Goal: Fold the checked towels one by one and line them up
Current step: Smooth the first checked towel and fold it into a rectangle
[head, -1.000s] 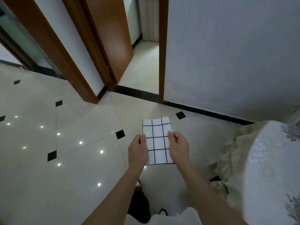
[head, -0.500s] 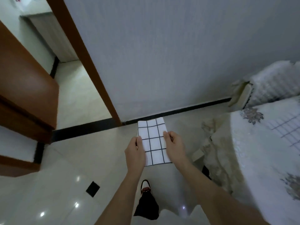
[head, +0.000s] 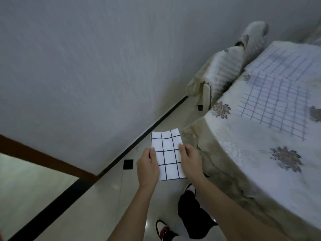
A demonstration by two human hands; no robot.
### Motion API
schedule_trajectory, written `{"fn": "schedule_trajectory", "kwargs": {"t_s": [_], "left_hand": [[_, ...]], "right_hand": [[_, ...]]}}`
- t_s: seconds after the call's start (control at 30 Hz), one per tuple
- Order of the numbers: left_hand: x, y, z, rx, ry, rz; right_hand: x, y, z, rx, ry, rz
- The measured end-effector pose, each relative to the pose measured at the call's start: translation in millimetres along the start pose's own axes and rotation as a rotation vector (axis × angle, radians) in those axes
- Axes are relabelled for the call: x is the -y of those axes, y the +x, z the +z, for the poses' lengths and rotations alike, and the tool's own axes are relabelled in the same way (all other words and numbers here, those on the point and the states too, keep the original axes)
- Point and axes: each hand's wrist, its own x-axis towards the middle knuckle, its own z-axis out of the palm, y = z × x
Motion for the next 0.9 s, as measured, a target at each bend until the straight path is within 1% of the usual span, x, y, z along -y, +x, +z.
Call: {"fn": "schedule_trajectory", "kwargs": {"t_s": [0.2,0.3,0.43,0.67,0.9], "left_hand": [[-41.4,36.6,79.4,0.205,0.027,0.086],[-63.6,50.8,124.3,0.312,0.044,0.114],[-97.7,68.3,182.5,0.41,0.082,0.186],[-138.5,80.3,260.5,0.524,0.103,0.285],[-150.3,87.0,292.7,0.648,0.126,0.29]], "right_hand": [[-21.2,52.7,-52.7,-0.213,-0.005,0.093],[-35.5,81.9,-84.2,-0.293,0.017,0.123],[-51.8,118.5,-125.5,-0.401,0.063,0.175],[-70.2,158.9,-182.5,-0.542,0.09,0.221],[-86.1,173.0,-195.6,-0.6,0.113,0.324]]}}
